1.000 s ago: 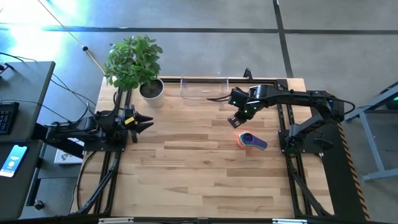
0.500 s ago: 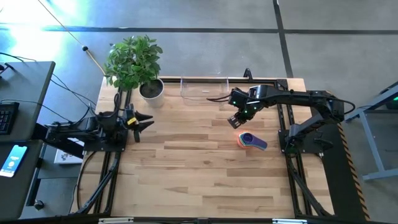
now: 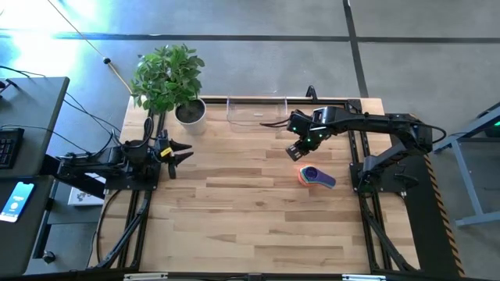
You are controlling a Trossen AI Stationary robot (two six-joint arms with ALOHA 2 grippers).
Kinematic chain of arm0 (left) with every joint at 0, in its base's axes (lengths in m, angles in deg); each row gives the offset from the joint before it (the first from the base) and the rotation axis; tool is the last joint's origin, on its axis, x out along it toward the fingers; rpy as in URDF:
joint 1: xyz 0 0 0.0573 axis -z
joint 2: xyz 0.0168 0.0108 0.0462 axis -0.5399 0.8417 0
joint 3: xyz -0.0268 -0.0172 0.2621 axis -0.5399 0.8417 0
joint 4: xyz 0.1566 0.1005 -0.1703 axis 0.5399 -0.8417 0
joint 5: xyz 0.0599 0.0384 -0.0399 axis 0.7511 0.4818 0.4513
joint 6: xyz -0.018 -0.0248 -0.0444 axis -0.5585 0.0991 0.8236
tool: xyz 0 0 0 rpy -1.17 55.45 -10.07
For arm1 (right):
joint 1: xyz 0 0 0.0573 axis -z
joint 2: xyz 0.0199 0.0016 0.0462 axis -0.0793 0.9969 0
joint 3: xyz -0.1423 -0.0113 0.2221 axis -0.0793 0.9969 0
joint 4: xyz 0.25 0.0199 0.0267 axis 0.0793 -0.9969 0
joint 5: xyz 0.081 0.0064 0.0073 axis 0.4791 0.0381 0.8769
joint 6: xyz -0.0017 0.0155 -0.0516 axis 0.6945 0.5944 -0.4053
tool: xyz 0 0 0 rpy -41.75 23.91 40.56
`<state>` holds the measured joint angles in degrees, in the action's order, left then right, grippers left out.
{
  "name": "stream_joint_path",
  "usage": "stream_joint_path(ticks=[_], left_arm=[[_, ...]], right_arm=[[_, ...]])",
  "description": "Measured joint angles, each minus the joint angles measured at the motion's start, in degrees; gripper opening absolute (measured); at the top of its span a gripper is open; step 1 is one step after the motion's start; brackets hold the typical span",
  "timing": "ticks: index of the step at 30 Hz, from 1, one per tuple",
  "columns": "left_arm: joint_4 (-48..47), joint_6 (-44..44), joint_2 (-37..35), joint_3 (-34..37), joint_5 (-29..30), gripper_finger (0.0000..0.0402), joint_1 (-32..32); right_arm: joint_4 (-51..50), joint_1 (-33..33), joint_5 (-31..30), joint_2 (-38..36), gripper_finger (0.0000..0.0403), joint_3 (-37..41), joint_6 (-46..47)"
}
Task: Nest measuring cups in basket
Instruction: Put the stacked measuring cups into the transparent bin
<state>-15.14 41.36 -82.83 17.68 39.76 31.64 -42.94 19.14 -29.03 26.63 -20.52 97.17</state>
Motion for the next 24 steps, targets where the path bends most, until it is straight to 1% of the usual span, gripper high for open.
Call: stream_joint_path(ticks=[4, 8, 11, 13, 17, 20, 22, 24], left_arm=[[-0.17, -1.38, 0.0, -0.04, 0.86, 0.0117, 0.0], [-1.11, 0.46, 0.0, -0.07, 2.26, 0.0117, 0.0], [-1.07, -0.33, 0.0, -0.07, 2.85, 0.0117, 0.0], [-1.03, 0.7, 0.0, -0.07, 2.44, 0.0117, 0.0], [-0.7, -3.97, 0.0, -0.07, -1.87, 0.0117, 0.0], [-0.45, -3.94, 0.0, -0.07, -6.34, 0.0117, 0.0], [1.99, -3.5, 0.0, 0.47, -9.25, 0.0117, 0.0], [6.71, -2.34, 0.0, 1.94, -10.89, 0.0117, 0.0]], right_arm=[[0.0, 0.0, -0.01, 0.0, 0.0088, 0.0, 0.0], [0.0, 0.0, 0.03, 0.0, 0.0115, 0.0, 0.15], [0.0, 0.0, 0.2, 0.0, 0.0125, 0.0, -0.26], [0.0, 0.0, 0.22, 0.0, 0.0128, 0.0, -0.31], [0.0, 0.0, -0.01, 0.0, 0.0129, 0.0, -0.39], [0.0, 0.0, -0.06, 0.0, 0.0129, 0.0, -0.39], [0.0, 0.0, -0.2, 0.0, 0.0129, 0.0, -0.42], [0.0, 0.0, -0.22, 0.0, 0.0129, 0.0, -0.42]])
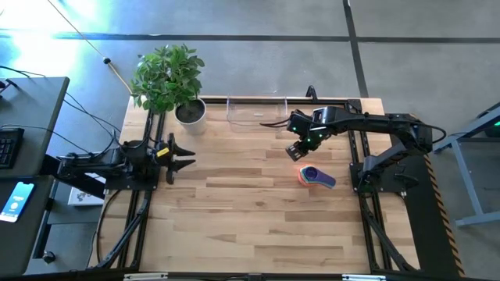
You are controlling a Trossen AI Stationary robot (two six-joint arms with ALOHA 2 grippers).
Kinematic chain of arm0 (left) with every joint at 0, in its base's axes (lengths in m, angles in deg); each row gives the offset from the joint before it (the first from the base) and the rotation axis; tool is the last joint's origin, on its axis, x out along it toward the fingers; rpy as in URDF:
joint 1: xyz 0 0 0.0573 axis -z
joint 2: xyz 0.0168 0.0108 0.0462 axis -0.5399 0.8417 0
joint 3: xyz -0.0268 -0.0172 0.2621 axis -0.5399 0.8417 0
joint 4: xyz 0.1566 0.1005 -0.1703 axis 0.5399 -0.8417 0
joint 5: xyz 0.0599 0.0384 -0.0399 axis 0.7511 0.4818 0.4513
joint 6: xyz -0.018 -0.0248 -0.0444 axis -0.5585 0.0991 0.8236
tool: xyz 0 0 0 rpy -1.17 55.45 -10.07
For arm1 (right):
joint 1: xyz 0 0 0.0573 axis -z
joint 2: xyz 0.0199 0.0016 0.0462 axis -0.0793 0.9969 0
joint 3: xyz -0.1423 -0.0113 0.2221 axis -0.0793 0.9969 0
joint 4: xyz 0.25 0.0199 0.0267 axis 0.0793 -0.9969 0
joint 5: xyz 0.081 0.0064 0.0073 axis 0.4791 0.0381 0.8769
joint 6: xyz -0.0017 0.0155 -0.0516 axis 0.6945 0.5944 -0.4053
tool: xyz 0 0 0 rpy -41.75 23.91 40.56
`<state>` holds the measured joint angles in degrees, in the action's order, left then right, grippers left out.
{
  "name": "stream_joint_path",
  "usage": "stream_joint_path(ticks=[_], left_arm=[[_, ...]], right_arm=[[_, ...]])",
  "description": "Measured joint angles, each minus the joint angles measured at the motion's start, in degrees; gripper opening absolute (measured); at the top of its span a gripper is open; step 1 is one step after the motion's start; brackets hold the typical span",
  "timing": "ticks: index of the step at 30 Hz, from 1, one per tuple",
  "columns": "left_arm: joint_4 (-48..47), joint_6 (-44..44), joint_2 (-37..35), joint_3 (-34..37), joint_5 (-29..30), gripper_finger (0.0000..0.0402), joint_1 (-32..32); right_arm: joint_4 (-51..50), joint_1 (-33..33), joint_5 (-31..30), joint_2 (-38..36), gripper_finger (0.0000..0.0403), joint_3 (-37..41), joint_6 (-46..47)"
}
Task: Nest measuring cups in basket
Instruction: Put the stacked measuring cups into the transparent bin
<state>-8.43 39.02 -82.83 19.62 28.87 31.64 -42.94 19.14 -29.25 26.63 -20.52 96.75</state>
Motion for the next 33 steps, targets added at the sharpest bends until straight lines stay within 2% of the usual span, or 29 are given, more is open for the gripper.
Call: stream_joint_path(ticks=[5, 19, 26, 33], left_arm=[[9.44, 0.2, 0.21, 3.72, 0.3, 0.0117, 0.0], [8.9, -4.7, 1.79, 3.75, 0.16, 0.0117, -0.07], [8.9, -4.68, 1.84, 3.75, 0.16, 0.0117, -0.07], [8.9, -4.67, 1.84, 3.75, 0.16, 0.0117, -0.07]], right_arm=[[0.0, -0.02, 0.0, 0.0, 0.0129, 0.0, 0.0], [-1.5, 0.0, 0.72, 0.0, 0.0129, 0.0, 1.46], [-6.24, -0.01, 1.51, 0.0, 0.0135, 0.0, -3.1], [-9.38, -0.02, 1.6, -0.06, 0.0136, 0.0, -14.04]])
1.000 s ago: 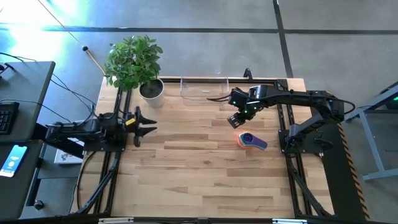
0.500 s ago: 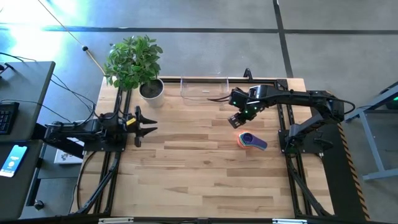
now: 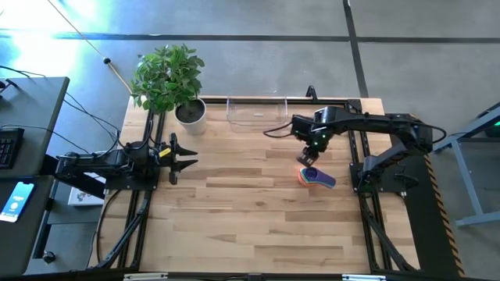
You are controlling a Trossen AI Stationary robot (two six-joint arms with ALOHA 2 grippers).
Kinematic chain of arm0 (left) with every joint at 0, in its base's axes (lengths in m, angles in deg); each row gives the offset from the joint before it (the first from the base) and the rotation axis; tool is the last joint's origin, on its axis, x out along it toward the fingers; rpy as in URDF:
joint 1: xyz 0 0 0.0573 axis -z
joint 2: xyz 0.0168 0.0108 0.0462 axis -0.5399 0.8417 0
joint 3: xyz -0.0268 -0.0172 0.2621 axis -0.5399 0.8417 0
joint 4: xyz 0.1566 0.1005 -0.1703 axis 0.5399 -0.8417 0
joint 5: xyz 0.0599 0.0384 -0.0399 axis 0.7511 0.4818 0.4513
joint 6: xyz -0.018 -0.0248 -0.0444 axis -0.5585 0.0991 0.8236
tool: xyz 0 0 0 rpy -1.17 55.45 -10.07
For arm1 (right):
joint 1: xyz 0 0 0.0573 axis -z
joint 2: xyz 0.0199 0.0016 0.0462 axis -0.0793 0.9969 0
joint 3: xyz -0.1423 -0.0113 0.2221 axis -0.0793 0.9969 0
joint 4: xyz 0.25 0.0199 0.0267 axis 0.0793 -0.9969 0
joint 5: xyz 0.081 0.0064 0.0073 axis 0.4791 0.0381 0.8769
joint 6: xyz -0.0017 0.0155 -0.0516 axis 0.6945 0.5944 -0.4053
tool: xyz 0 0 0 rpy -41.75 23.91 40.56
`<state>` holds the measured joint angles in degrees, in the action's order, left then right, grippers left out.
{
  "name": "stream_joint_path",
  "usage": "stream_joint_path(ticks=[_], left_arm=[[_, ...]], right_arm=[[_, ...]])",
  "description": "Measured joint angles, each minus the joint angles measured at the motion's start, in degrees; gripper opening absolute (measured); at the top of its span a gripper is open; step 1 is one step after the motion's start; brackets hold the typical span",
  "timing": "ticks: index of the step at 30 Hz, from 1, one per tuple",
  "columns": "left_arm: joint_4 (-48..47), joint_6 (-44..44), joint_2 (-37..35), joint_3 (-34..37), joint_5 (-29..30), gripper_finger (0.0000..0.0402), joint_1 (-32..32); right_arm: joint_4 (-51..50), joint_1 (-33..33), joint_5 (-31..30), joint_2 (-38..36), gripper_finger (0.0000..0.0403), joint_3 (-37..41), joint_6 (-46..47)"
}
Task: Nest measuring cups in basket
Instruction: Put the stacked measuring cups into the transparent bin
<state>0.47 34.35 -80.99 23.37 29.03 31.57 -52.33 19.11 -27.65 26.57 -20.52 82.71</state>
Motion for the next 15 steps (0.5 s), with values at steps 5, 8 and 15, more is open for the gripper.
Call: stream_joint_path(ticks=[5, 8, 15], left_arm=[[0.0, 0.02, 0.0, 0.0, 0.0, 0.0117, 0.0], [0.0, 0.02, 0.0, 0.0, 0.0, 0.0117, 0.0], [0.0, 0.04, 0.0, 0.0, -0.01, 0.0117, 0.0]], right_arm=[[-1.23, 0.02, 0.22, -2.56, 0.0135, 0.27, -6.91], [-1.33, 0.0, 0.2, -6.23, 0.0135, 2.0, -8.85], [-1.13, 0.01, 0.0, -16.69, 0.0135, 7.33, -7.53]])
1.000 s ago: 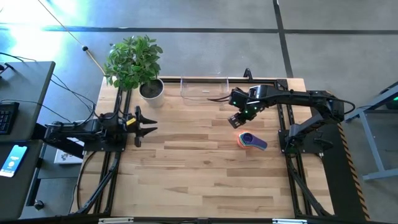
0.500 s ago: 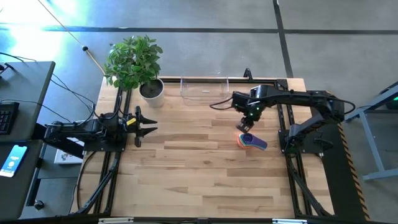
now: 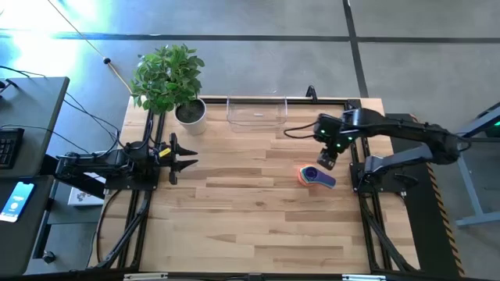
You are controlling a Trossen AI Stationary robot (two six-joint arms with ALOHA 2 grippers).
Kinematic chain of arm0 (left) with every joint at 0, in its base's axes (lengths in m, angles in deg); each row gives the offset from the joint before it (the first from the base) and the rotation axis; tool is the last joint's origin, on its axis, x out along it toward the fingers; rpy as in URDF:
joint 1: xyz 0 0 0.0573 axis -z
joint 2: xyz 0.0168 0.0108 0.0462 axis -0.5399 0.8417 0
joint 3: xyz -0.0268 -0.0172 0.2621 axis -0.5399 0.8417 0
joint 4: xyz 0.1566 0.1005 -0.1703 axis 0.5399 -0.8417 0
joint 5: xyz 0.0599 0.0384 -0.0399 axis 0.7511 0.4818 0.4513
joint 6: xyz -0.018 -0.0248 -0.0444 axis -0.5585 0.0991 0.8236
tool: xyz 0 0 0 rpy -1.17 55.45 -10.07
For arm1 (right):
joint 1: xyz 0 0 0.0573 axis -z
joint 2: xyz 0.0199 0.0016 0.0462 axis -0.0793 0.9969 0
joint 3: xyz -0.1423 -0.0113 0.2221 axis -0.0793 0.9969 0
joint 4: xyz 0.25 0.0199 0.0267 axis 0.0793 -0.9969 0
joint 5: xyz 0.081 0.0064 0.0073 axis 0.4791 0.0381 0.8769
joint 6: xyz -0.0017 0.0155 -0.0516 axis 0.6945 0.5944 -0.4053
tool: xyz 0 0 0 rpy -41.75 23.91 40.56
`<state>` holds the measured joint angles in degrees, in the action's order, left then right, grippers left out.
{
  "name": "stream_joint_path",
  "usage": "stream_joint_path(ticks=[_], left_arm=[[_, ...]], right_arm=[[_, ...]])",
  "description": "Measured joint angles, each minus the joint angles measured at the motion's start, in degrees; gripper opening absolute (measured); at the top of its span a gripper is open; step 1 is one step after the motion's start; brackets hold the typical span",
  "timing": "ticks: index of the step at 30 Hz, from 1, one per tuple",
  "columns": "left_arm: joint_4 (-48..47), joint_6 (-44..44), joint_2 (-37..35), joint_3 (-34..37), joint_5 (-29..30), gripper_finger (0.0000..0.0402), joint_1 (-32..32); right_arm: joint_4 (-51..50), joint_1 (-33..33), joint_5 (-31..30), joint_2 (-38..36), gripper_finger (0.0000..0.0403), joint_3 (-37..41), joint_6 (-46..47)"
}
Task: Nest measuring cups in basket
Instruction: Put the stacked measuring cups into the transparent bin
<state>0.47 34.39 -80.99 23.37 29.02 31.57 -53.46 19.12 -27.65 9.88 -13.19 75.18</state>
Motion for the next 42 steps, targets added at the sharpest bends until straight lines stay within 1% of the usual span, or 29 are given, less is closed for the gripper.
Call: stream_joint_path(ticks=[6, 10, 16, 20, 23, 26, 32, 35, 38, 42], left_arm=[[0.0, 0.0, 0.0, 0.0, 0.01, 0.0117, 0.0], [-0.01, 0.0, 0.0, 0.0, 0.0, 0.0117, 0.0], [0.0, 0.0, 0.0, 0.0, 0.01, 0.0117, 0.0], [-0.01, 0.0, 0.0, 0.0, 0.0, 0.0117, 0.0], [-0.01, 0.0, 0.0, 0.0, 0.0, 0.0117, 0.0], [0.0, 0.0, 0.0, 0.0, 0.01, 0.0117, 0.0], [0.0, 0.0, 0.0, 0.0, 0.01, 0.0117, 0.0], [0.0, 0.0, 0.0, 0.0, 0.01, 0.0117, 0.0], [-0.02, 0.0, 0.0, 0.0, 0.0, 0.0117, 0.0], [-0.02, 0.0, 0.0, 0.0, 0.01, 0.0117, 0.0]], right_arm=[[-0.14, -0.01, 0.3, -6.8, 0.0135, 4.79, 3.61], [-0.09, -0.01, 2.21, -9.62, 0.0136, 7.96, 3.58], [0.56, -0.06, 3.69, -11.13, 0.0136, 12.7, 1.87], [3.74, -0.98, 7.07, -11.12, 0.0136, 15.09, 0.69], [5.88, -2.22, 7.32, -11.1, 0.0142, 15.91, 0.89], [6.52, -3.38, 5.5, -10.97, 0.0164, 15.97, 0.92], [7.82, -4.47, 4.04, -10.9, 0.0241, 15.97, 1.38], [7.9, -5.42, 2.77, -10.02, 0.0273, 15.97, 2.4], [8.09, -7.05, 2.7, -7.83, 0.0291, 15.97, 2.42], [8.5, -9.65, 2.64, -3.86, 0.0296, 15.97, 2.44]])
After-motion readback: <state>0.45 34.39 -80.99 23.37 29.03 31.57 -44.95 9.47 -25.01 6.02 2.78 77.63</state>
